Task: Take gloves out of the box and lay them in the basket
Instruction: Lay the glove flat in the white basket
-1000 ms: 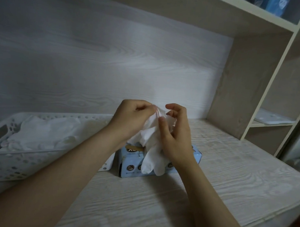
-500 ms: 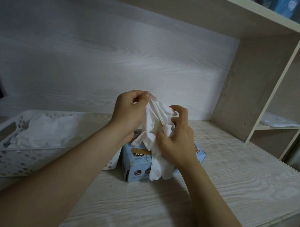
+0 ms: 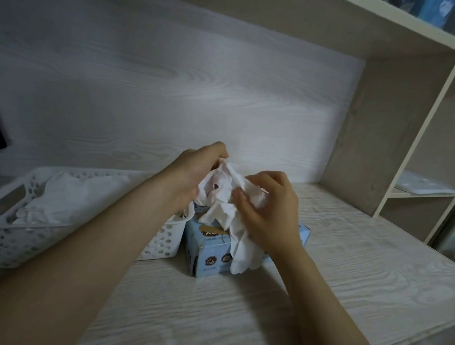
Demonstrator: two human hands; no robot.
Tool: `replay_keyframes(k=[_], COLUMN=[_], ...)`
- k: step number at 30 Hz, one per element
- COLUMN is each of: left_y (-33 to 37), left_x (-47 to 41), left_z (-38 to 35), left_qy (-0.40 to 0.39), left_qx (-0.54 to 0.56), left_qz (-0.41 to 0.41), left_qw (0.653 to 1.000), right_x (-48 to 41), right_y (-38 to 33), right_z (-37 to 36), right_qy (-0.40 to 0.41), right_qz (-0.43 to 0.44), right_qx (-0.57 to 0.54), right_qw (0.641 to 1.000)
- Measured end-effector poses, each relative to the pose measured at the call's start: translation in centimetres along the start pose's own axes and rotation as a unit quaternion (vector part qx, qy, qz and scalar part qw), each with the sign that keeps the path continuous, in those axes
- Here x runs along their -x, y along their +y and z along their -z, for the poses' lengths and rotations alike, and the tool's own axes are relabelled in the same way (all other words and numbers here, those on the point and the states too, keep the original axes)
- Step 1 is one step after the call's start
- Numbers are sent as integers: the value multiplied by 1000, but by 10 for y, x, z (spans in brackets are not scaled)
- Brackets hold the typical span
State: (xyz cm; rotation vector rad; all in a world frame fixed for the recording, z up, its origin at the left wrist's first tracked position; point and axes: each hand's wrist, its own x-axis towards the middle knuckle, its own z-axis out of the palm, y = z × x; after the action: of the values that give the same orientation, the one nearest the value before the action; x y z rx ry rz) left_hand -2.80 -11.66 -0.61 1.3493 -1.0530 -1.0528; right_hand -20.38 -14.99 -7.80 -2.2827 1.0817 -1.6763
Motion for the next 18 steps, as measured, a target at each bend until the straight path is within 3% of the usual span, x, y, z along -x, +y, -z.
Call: replay_keyframes(k=[5, 13, 18], left_y=[-3, -9, -3], left_x=[1, -7, -2], left_z=[-3, -3, -4], left_qy=[18, 74, 53], left_qx=[-155, -80, -62], left_qz=[-49, -94, -163], left_qw=[986, 990, 983], right_x=[0, 0, 0], right_y=[0, -7, -12], right_z=[-5, -1, 6], right_qy=[60, 94, 34], right_qz=[24, 41, -62], right_qx=[-10, -41, -123], right_qw=[998, 994, 990])
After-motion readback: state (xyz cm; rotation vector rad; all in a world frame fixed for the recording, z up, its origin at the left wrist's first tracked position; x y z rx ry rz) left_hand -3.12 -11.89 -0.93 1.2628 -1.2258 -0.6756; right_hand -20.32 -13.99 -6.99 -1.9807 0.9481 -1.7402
